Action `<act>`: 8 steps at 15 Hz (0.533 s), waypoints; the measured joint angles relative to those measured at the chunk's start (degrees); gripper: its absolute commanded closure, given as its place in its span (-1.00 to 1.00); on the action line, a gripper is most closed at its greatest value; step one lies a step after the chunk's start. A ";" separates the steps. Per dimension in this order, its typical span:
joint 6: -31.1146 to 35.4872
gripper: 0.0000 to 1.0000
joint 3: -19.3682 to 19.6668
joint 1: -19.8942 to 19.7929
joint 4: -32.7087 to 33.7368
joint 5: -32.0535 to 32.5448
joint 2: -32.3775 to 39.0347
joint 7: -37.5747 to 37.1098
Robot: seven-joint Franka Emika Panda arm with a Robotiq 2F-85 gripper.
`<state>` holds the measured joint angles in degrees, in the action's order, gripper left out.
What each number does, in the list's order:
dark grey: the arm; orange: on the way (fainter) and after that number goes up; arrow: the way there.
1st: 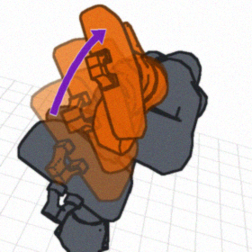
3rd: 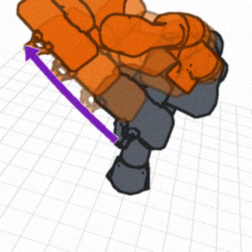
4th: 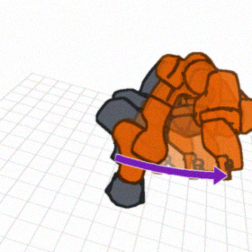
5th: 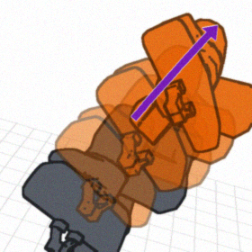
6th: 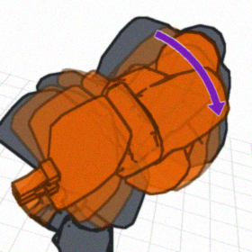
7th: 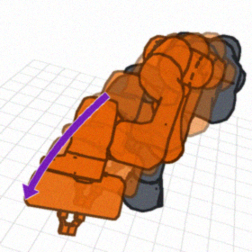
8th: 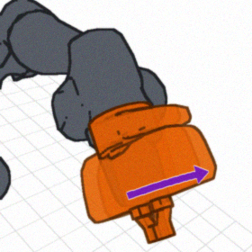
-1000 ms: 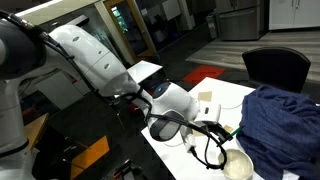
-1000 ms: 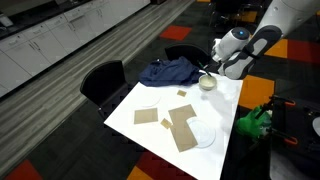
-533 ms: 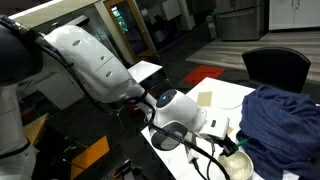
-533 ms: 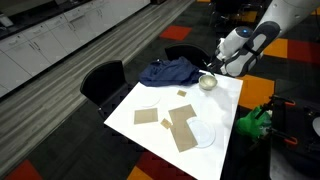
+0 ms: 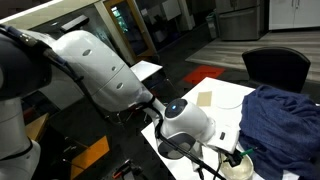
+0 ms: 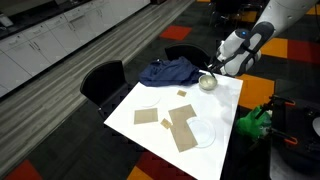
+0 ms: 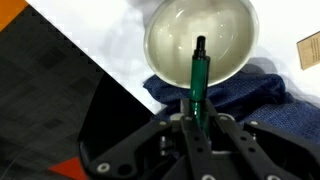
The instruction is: Put the green pen in the white bowl
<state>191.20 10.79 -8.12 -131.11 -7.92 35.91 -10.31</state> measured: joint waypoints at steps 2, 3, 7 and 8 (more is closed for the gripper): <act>0.00 0.93 -0.96 -1.24 1.55 0.04 1.98 0.00; 0.00 0.93 -1.39 -1.71 2.47 0.06 3.04 0.00; -0.03 0.93 -2.10 -2.15 6.00 0.08 6.92 0.02; -0.05 0.93 -2.22 -2.11 6.87 0.08 7.82 0.04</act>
<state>191.15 8.56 -10.23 -124.24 -7.84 43.73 -10.26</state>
